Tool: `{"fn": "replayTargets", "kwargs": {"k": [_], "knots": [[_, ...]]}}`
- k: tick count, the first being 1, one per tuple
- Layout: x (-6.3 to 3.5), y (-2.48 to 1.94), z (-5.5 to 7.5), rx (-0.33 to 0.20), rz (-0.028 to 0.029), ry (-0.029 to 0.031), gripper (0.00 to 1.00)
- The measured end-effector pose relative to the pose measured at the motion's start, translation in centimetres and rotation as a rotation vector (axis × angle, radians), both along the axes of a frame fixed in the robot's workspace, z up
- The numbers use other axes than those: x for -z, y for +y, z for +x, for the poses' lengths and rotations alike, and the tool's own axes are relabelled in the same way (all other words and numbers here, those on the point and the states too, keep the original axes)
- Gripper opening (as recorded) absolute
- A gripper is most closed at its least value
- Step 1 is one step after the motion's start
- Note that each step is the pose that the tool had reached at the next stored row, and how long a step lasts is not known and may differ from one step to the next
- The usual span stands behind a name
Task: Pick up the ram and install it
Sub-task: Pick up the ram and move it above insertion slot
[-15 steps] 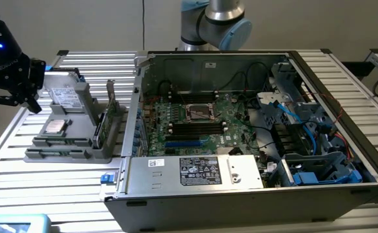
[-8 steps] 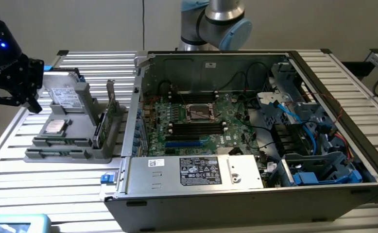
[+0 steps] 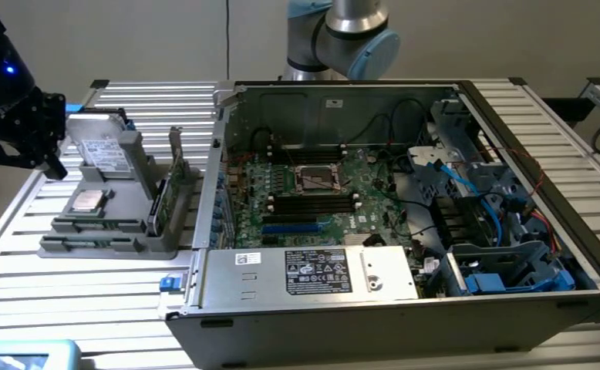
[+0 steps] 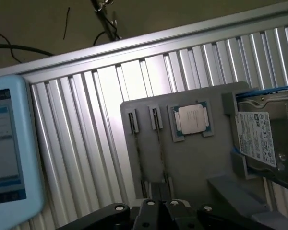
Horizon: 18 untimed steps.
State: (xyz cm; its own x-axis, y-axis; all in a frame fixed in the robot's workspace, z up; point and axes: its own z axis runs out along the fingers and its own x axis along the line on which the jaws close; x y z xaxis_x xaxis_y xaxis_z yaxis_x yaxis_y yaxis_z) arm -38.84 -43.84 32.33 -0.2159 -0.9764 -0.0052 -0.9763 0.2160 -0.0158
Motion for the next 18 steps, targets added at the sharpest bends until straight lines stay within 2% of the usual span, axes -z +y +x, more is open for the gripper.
{"fn": "replayTargets", "kwargs": {"k": [6, 11, 12, 13, 14, 15, 17, 18], "knots": [[0.04, 0.0, 0.0, -0.108, 0.0, -0.0001, 0.11], [0.04, 0.0, 0.0, -0.116, 0.0001, 0.0002, 0.12], [0.04, 0.0, 0.0, -0.116, 0.0002, 0.0001, 0.18], [0.06, 0.0, 0.0, -0.116, 0.0002, 0.0001, 0.18], [0.13, -0.01, 0.0, -0.116, 0.0004, -0.0002, 0.24], [0.22, -0.03, 0.0, -0.116, 0.0004, 0.0002, 0.24], [0.55, -0.03, 0.0, -0.116, 0.0002, 0.0013, 0.36], [0.73, -0.03, 0.0, -0.116, 0.0003, 0.0014, 0.36]]}}
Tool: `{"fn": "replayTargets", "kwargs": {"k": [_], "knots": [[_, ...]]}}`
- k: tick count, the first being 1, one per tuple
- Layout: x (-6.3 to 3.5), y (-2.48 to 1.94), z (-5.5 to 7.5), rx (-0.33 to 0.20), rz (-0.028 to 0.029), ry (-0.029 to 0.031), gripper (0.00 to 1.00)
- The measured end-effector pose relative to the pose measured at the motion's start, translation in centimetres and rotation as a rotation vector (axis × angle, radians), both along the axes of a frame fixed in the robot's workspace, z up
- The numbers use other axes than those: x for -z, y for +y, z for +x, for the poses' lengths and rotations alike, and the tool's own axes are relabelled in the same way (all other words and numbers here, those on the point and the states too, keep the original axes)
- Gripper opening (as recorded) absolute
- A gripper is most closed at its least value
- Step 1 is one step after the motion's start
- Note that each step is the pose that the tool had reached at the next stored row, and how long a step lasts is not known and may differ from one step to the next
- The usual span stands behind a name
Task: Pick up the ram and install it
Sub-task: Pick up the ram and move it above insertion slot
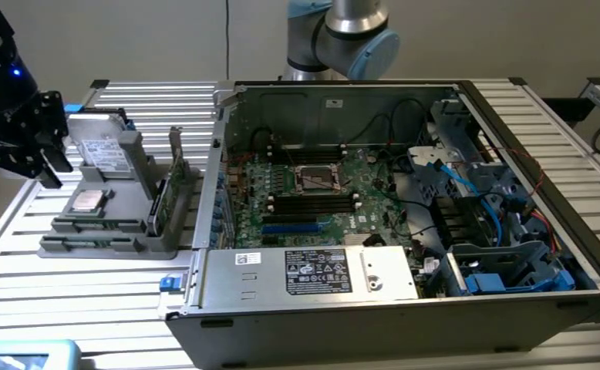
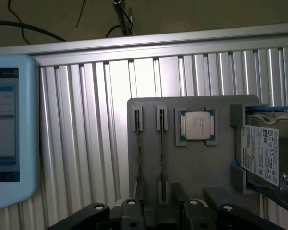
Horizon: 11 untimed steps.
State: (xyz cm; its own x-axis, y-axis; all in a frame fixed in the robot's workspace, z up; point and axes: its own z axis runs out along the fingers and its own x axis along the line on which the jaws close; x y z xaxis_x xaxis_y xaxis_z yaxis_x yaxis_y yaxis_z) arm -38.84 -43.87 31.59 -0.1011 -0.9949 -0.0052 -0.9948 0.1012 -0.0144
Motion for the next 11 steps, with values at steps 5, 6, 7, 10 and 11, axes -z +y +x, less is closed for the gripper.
{"fn": "replayTargets", "kwargs": {"k": [5, 6, 7, 10, 11], "knots": [[0.91, -0.39, 0.0, 0.0, -0.0001, 0.0017, 0.36], [1.1, -0.54, 0.0, 0.0, 0.0, 0.0021, 0.36], [1.29, -0.68, 0.0, 0.0, 0.0, 0.0022, 0.36], [1.83, -0.92, 0.1, 0.0, 0.0, 0.0025, 0.36], [2.0, -0.95, 0.1, 0.0, -0.0001, 0.0028, 0.36]]}}
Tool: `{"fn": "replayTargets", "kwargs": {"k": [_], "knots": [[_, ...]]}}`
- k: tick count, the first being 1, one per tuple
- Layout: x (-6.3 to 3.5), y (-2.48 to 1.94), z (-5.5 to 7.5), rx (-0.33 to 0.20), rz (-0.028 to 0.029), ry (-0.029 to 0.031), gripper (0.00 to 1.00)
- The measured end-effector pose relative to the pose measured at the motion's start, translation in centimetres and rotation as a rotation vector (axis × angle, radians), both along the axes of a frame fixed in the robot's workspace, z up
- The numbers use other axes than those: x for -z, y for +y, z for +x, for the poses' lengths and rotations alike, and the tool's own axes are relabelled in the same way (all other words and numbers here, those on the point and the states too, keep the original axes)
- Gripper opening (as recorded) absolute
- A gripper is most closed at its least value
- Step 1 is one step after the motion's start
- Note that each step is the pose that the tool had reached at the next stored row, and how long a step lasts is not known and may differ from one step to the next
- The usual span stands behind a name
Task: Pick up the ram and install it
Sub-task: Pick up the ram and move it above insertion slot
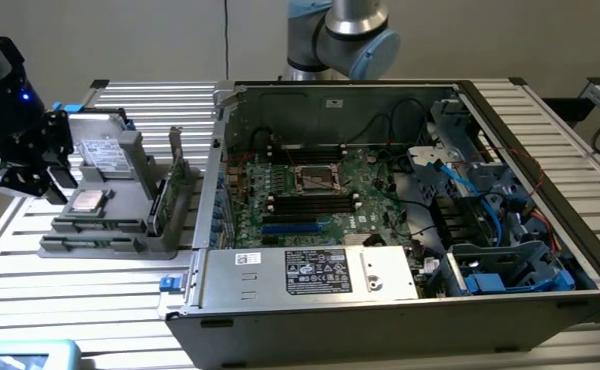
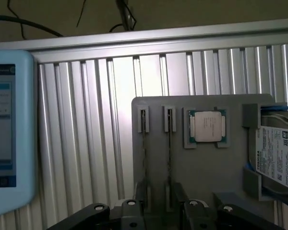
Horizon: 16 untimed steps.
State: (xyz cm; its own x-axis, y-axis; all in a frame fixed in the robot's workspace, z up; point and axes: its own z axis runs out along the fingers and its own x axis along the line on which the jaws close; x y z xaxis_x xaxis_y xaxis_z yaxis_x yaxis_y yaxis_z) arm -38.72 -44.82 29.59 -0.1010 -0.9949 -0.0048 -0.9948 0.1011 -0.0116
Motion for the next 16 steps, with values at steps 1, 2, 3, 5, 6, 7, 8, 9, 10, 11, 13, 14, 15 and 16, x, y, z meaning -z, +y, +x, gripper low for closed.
{"fn": "replayTargets", "kwargs": {"k": [1, 2, 3, 5, 6, 7, 8, 9, 10, 11, 13, 14, 15, 16], "knots": [[0.17, -0.02, 0.0, 0.0, 0.0, 0.0001, 0.36], [0.36, -0.03, 0.1, 0.0, 0.0, 0.0001, 0.36], [0.54, -0.04, 0.1, 0.0, 0.0, 0.0, 0.36], [0.92, -0.04, 0.1, 0.0, 0.0001, 0.0, 0.36], [1.1, -0.05, 0.1, 0.0, 0.0, 0.0001, 0.36], [1.28, -0.05, 0.2, 0.0, 0.0, 0.0001, 0.36], [1.46, -0.05, 0.2, 0.0, 0.0, 0.0001, 0.36], [1.64, -0.05, 0.2, 0.0, 0.0, 0.0001, 0.36], [1.83, -0.05, 0.3, 0.0, 0.0002, -0.0001, 0.36], [2.0, -0.06, 0.3, 0.0, 0.0001, 0.0, 0.36], [2.37, -0.05, 0.5, -0.001, -0.0002, 0.0001, 0.36], [2.55, -0.05, 0.6, -0.001, -0.0004, 0.0001, 0.36], [2.73, -0.05, 0.6, -0.001, -0.0005, 0.0001, 0.36], [2.91, -0.05, 0.6, -0.001, -0.0009, 0.0001, 0.36]]}}
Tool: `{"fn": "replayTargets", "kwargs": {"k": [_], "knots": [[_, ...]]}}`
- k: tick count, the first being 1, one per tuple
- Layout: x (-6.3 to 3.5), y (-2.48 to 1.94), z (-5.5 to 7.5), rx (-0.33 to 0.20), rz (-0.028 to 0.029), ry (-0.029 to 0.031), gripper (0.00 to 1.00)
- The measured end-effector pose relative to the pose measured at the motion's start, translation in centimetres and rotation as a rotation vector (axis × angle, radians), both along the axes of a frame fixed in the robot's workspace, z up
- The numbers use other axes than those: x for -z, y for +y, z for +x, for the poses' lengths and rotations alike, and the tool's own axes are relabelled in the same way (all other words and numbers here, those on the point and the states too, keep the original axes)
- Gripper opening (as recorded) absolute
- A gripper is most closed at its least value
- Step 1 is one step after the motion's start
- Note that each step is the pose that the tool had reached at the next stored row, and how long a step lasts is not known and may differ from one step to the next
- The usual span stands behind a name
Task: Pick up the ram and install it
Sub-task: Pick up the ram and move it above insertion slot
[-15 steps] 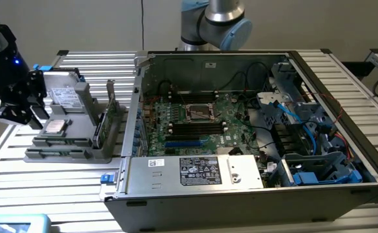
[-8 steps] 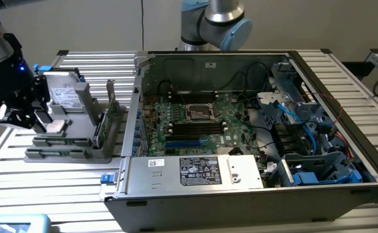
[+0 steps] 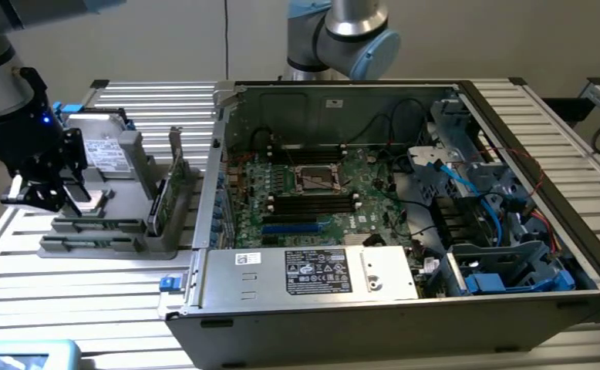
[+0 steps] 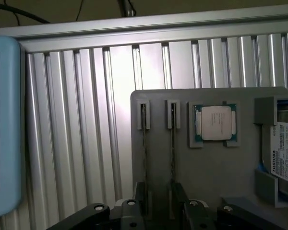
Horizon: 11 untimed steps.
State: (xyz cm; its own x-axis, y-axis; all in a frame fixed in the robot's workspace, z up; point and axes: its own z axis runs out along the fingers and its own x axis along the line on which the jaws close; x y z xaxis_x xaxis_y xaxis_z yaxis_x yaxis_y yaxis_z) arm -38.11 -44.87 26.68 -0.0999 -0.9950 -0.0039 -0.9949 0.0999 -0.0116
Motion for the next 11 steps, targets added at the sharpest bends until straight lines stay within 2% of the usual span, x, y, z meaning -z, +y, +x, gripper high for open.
{"fn": "replayTargets", "kwargs": {"k": [5, 6, 9, 11], "knots": [[0.77, -0.13, 0.0, -0.001, -0.0028, 0.0, 0.36], [0.88, -0.14, 0.0, -0.001, -0.0046, 0.0, 0.36], [1.1, -0.15, 0.0, -0.002, -0.0155, -0.0006, 0.36], [1.32, -0.15, 0.0, -0.003, -0.0181, -0.0011, 0.36]]}}
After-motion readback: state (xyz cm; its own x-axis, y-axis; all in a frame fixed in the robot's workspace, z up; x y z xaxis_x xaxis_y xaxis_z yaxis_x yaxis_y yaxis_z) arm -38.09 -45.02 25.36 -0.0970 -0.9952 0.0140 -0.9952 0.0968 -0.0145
